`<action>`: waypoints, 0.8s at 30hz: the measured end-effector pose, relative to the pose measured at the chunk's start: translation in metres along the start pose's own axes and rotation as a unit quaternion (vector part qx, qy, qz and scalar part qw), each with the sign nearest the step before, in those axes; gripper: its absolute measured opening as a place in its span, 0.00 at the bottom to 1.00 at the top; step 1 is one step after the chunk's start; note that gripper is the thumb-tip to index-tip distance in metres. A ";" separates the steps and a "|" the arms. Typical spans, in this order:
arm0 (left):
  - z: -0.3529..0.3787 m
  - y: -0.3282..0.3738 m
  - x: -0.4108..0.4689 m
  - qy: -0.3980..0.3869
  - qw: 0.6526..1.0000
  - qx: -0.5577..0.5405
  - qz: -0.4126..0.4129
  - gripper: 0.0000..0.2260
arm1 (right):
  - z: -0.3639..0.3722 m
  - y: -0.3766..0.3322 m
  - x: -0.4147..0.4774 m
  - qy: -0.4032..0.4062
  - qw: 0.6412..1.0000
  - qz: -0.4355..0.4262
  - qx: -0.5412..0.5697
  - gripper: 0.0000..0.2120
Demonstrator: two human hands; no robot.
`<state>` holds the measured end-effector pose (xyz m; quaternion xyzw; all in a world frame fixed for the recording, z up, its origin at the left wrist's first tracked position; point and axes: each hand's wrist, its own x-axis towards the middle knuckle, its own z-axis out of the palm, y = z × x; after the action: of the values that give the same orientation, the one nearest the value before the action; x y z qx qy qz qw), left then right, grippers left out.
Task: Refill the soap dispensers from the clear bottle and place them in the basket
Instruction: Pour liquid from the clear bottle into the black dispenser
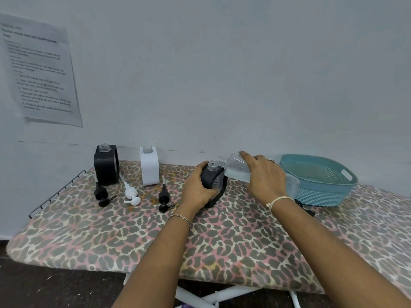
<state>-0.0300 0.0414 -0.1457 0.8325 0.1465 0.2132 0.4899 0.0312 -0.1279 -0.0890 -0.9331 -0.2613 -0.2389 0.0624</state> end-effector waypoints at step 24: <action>-0.001 -0.004 0.005 -0.021 1.000 -0.012 -0.001 0.38 | -0.006 -0.002 0.003 -0.004 0.999 -0.022 -0.031 0.37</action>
<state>-0.0264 0.0462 -0.1479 0.8310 0.1346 0.1964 0.5028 0.0296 -0.1266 -0.0825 -0.9297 -0.2743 -0.2443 0.0277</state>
